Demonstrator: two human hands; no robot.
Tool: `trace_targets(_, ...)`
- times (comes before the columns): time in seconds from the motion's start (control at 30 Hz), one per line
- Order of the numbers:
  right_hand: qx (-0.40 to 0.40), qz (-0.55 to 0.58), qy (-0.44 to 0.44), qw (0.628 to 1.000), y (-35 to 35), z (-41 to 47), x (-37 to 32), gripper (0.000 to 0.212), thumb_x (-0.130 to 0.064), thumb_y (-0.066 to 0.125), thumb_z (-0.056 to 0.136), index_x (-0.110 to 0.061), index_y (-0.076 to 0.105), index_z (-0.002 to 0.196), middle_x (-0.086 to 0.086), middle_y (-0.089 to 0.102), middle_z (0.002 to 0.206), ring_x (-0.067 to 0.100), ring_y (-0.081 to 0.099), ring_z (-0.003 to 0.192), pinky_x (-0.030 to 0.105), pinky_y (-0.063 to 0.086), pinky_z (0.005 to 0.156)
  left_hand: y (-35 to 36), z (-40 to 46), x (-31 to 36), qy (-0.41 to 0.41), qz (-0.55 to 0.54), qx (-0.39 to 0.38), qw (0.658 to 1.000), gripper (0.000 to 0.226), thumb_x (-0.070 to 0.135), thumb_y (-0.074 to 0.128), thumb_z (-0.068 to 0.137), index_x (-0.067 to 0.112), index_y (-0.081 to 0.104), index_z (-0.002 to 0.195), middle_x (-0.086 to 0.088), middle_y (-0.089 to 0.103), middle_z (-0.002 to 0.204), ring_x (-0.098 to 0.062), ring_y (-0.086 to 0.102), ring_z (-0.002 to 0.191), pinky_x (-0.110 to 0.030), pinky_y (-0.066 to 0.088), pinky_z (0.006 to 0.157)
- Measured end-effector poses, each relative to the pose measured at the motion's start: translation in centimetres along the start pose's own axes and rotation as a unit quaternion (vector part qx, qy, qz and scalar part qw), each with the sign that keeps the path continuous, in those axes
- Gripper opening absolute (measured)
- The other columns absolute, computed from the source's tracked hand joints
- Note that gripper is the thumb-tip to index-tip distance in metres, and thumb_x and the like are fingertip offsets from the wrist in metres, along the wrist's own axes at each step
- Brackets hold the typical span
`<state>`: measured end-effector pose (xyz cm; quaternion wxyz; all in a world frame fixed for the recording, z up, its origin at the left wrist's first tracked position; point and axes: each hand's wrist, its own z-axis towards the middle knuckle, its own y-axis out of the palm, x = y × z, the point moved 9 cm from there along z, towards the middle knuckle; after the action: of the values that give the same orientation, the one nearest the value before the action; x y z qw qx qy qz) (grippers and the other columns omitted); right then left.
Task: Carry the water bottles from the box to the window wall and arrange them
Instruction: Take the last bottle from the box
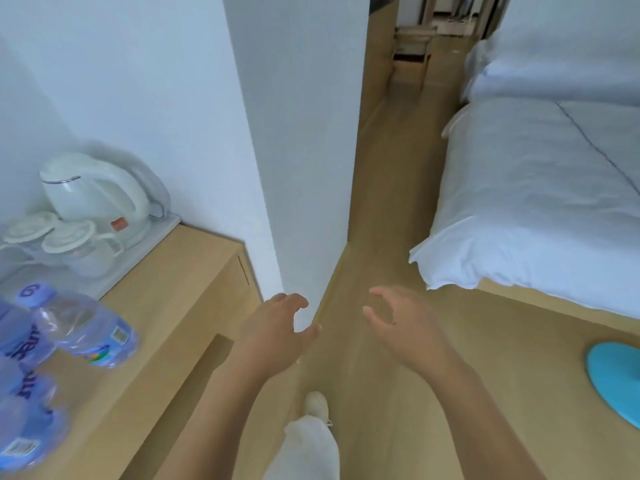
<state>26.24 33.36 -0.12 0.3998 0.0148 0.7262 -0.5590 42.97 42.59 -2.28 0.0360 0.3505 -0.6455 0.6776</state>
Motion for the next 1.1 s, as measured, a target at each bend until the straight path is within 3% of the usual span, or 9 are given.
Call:
trace_targets(0.17,0.026,-0.023,0.047,0.998,-2.7,7.0,4.3,0.040,-0.037,0.047,0.095,-0.023,0.047,0.132,-0.005,0.047,0.135,0.010,0.042,0.121,0.025,0.037,0.091,1.8,10.1,4.5,0.064,0.028,-0.060,0.996,0.039,0.048,0.052,0.088,0.029,0.051,0.122,0.014,0.051,0.114,-0.006,0.048,0.095,-0.023,0.037,0.079)
trace_targets(0.5,0.068,-0.062,0.081,0.993,-8.4,23.2,8.5,0.040,-0.037,0.045,0.096,-0.021,0.046,0.132,-0.009,0.048,0.135,0.007,0.038,0.124,0.020,0.032,0.091,2.5,30.5,11.5,0.151,0.075,-0.112,0.979,0.046,0.047,0.051,0.091,0.024,0.047,0.131,0.008,0.051,0.131,-0.012,0.051,0.115,-0.025,0.040,0.092)
trace_targets(0.63,0.061,-0.051,0.100,0.992,-9.3,28.0,10.7,0.039,-0.036,0.046,0.095,-0.019,0.049,0.130,-0.006,0.051,0.132,0.010,0.041,0.122,0.018,0.031,0.087,4.6,35.8,12.7,0.158,0.075,-0.143,0.974,0.046,0.049,0.052,0.091,0.025,0.048,0.130,0.009,0.051,0.132,-0.011,0.052,0.115,-0.027,0.041,0.092)
trace_targets(0.87,0.047,-0.058,0.106,0.991,-11.5,39.0,15.8,0.042,-0.036,0.047,0.095,-0.018,0.045,0.134,-0.003,0.050,0.135,0.013,0.041,0.124,0.023,0.034,0.097,7.2,47.7,15.2,0.154,0.071,-0.147,0.975,0.046,0.048,0.053,0.090,0.024,0.050,0.130,0.008,0.052,0.133,-0.011,0.052,0.116,-0.024,0.039,0.089)
trace_targets(1.1,0.055,-0.095,0.078,0.991,-19.0,53.3,22.5,0.042,-0.037,0.047,0.095,-0.016,0.048,0.131,0.000,0.053,0.131,0.015,0.045,0.120,0.024,0.037,0.094,8.6,63.4,22.4,0.150,0.050,-0.124,0.980,0.047,0.046,0.054,0.090,0.023,0.049,0.131,0.007,0.051,0.132,-0.011,0.053,0.113,-0.026,0.043,0.090)
